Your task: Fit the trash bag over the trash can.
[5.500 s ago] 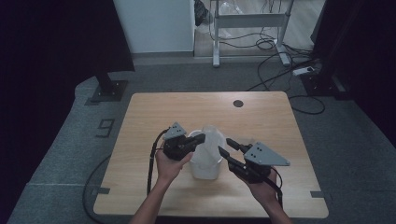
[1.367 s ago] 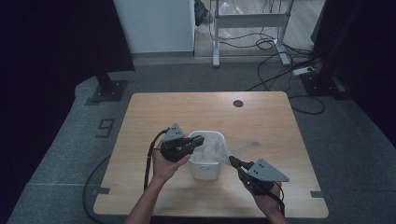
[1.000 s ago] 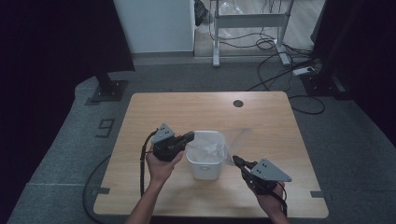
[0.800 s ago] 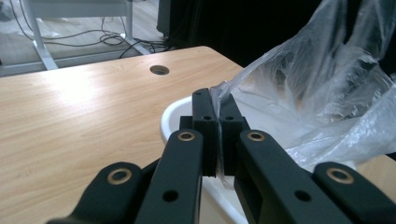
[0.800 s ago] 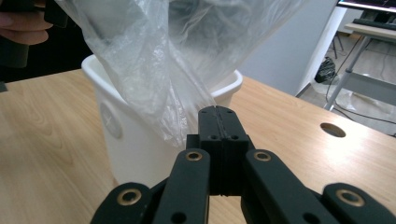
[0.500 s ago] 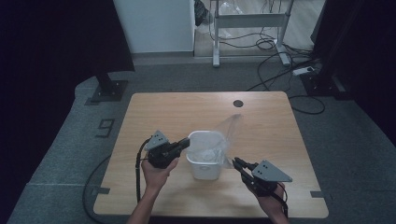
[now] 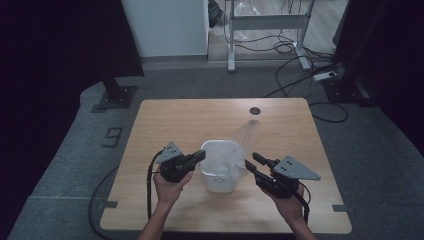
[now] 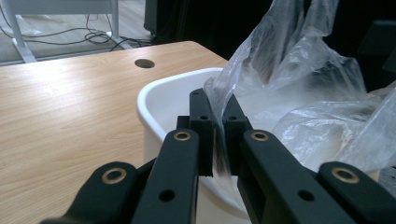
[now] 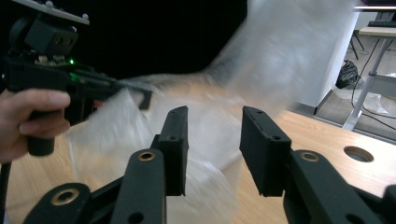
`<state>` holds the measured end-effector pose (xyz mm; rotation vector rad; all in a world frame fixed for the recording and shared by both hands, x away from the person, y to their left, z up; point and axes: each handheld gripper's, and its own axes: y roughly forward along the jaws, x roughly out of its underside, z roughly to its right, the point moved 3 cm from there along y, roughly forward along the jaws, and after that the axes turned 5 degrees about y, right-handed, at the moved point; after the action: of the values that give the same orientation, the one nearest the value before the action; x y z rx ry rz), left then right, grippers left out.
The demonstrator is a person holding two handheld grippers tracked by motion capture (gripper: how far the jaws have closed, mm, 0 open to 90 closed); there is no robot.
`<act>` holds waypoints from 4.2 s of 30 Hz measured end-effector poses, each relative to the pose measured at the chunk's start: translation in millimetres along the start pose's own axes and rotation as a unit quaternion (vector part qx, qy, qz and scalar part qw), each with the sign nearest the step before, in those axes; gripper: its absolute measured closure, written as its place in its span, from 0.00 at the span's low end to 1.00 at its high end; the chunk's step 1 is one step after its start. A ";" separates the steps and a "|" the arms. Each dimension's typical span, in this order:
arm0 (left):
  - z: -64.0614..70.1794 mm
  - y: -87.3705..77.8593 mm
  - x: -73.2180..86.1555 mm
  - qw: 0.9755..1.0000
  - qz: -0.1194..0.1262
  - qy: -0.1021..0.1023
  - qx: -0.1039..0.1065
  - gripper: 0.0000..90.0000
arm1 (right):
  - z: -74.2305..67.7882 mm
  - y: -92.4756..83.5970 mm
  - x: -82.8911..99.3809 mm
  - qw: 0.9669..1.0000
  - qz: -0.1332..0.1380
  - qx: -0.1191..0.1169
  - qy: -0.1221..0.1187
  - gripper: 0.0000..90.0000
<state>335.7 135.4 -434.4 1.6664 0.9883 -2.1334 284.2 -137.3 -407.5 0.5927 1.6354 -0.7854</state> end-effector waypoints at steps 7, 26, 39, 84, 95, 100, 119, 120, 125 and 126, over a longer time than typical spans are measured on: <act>5.1 1.5 0.9 1.000 0.000 0.005 0.006 0.97 | -10.9 25.1 -4.5 1.000 -0.017 0.004 0.005 0.67; 11.7 2.9 3.1 1.000 0.006 0.006 0.011 0.97 | -30.1 49.9 7.2 0.998 -0.054 0.004 -0.017 0.84; -2.4 -11.7 13.4 0.999 0.030 -0.015 -0.007 0.99 | 0.4 26.3 25.7 0.999 -0.017 0.047 0.002 0.99; -34.3 -3.4 42.6 0.998 -0.009 -0.045 -0.033 0.97 | 31.0 37.3 61.6 0.994 -0.061 0.083 0.025 0.99; -23.5 -23.6 24.1 0.999 0.015 -0.021 -0.025 0.61 | 23.8 22.0 46.9 0.997 -0.025 0.070 0.022 0.74; -19.8 -35.9 10.8 1.000 0.024 0.005 -0.015 0.45 | 19.1 18.9 37.5 0.997 -0.016 0.073 0.010 0.74; 9.9 -19.7 -44.4 0.997 0.021 0.067 0.016 0.31 | 14.1 21.8 30.2 0.998 -0.013 0.068 0.001 0.75; 9.9 -19.7 -44.4 0.997 0.021 0.067 0.016 0.32 | 13.6 21.5 29.6 0.998 -0.012 0.069 0.001 0.75; 14.7 3.6 -58.0 0.996 -0.003 0.087 0.018 0.38 | 12.2 20.4 27.9 0.998 -0.010 0.069 -0.006 0.75; 14.3 8.5 -60.4 0.996 -0.006 0.088 0.016 0.41 | 11.8 20.0 27.4 0.998 -0.010 0.069 -0.009 0.75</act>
<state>348.6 107.8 -379.6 1.8960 1.0194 -2.0482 301.0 -134.3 -439.0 0.6658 1.5821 -0.9223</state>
